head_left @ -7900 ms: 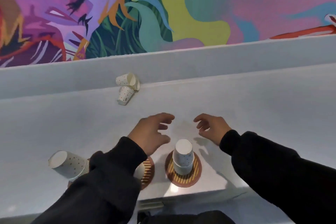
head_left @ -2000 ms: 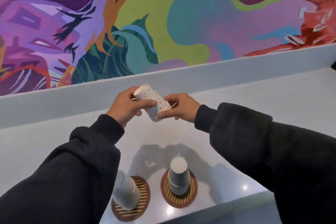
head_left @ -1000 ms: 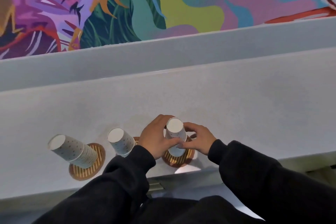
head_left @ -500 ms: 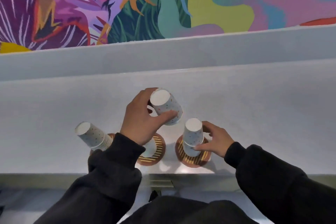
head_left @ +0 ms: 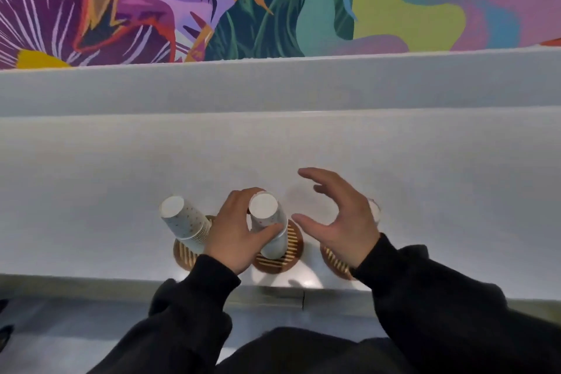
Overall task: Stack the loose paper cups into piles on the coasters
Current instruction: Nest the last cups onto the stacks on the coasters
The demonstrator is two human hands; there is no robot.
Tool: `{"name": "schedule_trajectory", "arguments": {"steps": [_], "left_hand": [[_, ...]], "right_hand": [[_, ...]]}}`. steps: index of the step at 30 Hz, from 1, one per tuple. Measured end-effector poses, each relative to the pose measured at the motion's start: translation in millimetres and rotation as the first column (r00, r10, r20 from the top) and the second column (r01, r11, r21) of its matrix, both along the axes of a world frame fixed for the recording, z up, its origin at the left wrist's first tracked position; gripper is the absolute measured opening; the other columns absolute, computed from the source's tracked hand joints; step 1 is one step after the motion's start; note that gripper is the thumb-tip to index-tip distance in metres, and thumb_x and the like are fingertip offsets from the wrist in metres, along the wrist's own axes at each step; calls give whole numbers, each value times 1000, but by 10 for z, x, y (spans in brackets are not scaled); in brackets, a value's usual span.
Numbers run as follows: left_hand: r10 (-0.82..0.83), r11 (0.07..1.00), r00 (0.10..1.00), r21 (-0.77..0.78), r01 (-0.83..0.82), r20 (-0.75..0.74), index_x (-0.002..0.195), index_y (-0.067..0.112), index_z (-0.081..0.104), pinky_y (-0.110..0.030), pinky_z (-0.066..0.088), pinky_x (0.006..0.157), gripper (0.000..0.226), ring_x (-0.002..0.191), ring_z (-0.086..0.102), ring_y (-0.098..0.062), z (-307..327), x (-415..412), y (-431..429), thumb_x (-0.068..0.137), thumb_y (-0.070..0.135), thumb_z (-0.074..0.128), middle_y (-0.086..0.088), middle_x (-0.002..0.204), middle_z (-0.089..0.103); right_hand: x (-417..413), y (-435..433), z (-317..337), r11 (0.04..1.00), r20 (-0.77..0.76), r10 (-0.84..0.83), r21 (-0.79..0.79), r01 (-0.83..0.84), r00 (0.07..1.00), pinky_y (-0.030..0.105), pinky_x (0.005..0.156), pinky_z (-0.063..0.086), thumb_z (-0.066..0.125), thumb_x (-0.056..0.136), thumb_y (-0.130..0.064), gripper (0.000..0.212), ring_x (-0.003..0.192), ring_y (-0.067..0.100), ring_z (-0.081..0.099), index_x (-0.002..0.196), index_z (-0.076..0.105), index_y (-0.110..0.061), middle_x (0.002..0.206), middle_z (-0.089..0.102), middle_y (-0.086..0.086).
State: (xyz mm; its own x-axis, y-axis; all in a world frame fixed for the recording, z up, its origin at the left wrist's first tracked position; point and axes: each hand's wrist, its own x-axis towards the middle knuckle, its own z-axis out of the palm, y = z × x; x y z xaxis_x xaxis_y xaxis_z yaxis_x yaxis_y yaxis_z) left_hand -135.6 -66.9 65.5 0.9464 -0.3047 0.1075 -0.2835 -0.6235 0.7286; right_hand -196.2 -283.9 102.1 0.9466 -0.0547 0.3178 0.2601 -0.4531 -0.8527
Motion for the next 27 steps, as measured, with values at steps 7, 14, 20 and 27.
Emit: {"name": "schedule_trajectory", "arguments": {"steps": [7,14,20,27], "left_hand": [[-42,999,997,14,43,-67,128,40,53,-34,50,96,60,111,54,-9,-236,59,52,74,30,77,14,121,53],[-92,996,963,-17,91,-255,124,51,45,-15,47,89,69,108,58,6,-488,92,116,69,34,84,29,113,59],[-81,994,949,-92,56,-304,125,51,49,-16,53,86,69,108,59,10,-614,113,154,69,41,88,33,112,63],[-109,991,950,-106,81,-293,128,50,47,-36,58,96,69,112,62,-3,-614,109,171,69,47,84,24,119,65]], "right_hand": [[211,548,-407,999,-276,-33,21,40,961,29,104,49,87,76,-38,72,125,-6,52,140,54,-38,135,58,-25],[172,629,-768,985,-425,-106,82,155,899,28,100,55,88,74,-35,61,114,-5,61,129,61,-38,123,68,-23],[159,640,-887,979,-471,-134,74,191,872,32,104,53,88,77,-30,62,118,-4,59,131,59,-39,125,67,-22],[188,635,-812,987,-480,-133,16,160,867,40,110,48,88,75,-35,66,124,1,56,133,57,-36,130,65,-19]]}}
